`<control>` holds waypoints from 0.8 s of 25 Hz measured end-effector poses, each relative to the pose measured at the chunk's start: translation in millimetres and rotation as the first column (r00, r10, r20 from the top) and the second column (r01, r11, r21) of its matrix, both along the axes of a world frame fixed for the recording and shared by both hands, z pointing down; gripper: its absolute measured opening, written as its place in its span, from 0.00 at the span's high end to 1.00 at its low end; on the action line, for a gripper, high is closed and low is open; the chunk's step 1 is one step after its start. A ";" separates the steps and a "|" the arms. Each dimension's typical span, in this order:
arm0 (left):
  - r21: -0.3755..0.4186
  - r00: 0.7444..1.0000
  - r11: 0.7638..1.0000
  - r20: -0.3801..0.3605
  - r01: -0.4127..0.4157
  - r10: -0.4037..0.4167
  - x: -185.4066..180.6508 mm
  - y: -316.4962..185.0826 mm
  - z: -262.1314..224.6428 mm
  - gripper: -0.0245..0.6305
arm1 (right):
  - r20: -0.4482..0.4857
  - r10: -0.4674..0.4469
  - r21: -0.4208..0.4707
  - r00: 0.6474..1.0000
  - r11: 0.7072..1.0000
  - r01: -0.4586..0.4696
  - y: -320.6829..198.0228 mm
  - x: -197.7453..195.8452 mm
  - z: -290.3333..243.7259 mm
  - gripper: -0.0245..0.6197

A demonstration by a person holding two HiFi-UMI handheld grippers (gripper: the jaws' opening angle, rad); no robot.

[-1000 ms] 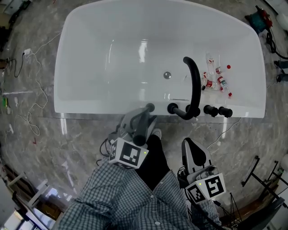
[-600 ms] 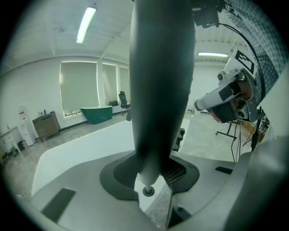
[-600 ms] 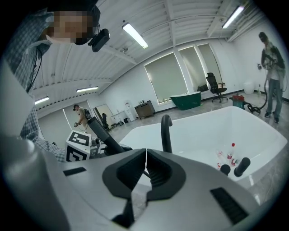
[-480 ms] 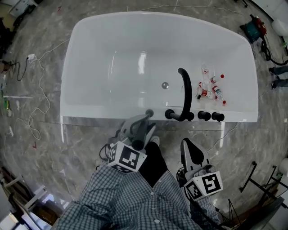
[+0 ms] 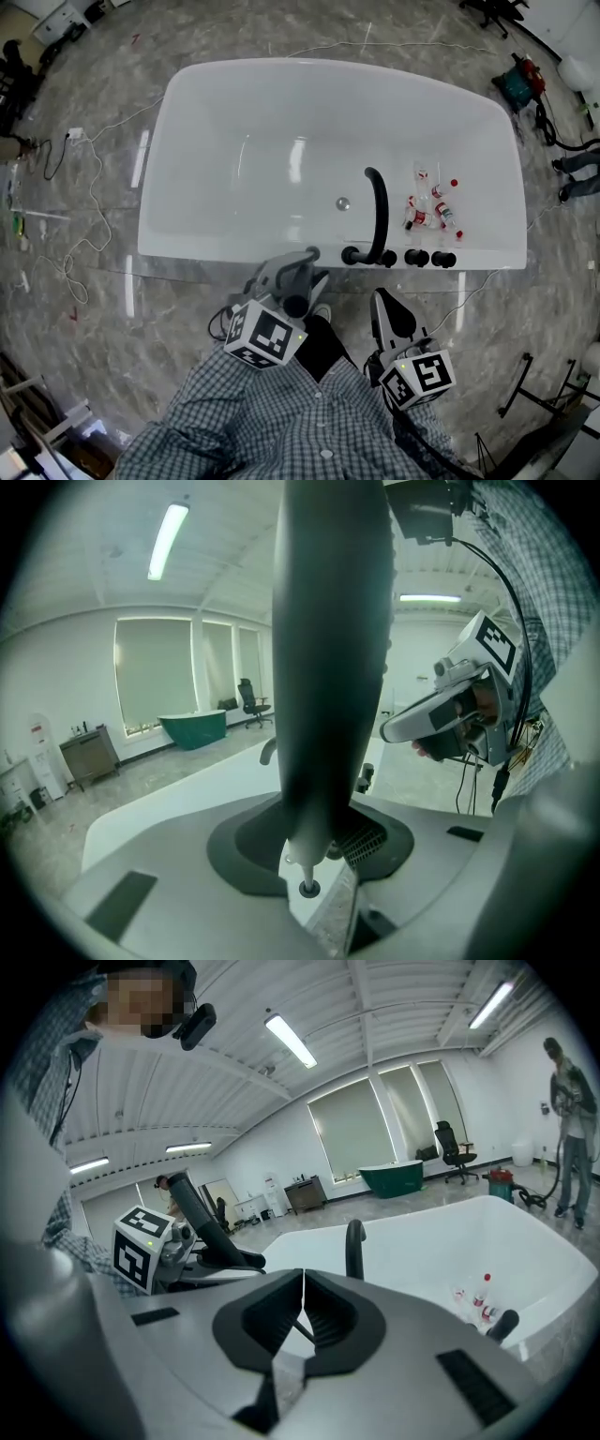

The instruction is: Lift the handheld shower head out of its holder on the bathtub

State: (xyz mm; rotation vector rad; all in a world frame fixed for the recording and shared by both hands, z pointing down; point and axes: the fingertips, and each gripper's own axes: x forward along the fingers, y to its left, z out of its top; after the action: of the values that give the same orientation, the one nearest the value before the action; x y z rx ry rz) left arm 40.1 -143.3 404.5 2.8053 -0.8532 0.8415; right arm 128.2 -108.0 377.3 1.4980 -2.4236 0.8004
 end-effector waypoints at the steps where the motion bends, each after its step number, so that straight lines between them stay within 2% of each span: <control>1: 0.003 1.000 1.000 -0.001 0.002 -0.002 0.0 -0.4 -4.3 0.76 | 0.000 -0.002 0.008 1.000 1.000 0.002 -1.7 -0.6 -3.4 0.93; 10: 0.021 1.000 1.000 0.002 0.017 -0.017 -5.2 13.8 -38.9 0.76 | -0.011 -0.002 0.082 1.000 0.997 0.003 -6.4 0.7 -34.6 0.93; 14: 0.026 1.000 1.000 0.010 0.016 -0.016 -6.4 17.0 -52.3 0.76 | 0.016 0.023 0.091 1.000 0.996 -0.024 -6.8 5.1 -44.3 0.93; 20: 0.037 0.999 0.998 -0.003 0.041 -0.041 -19.7 21.8 -75.7 0.76 | -0.016 0.021 0.135 1.000 0.991 -0.018 -4.1 -0.3 -63.3 0.93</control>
State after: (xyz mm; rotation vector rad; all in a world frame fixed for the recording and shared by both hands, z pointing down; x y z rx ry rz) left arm 20.5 -121.5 328.7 2.8090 -0.9323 0.8248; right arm 127.9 -112.1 314.1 1.5709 -2.4989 0.6365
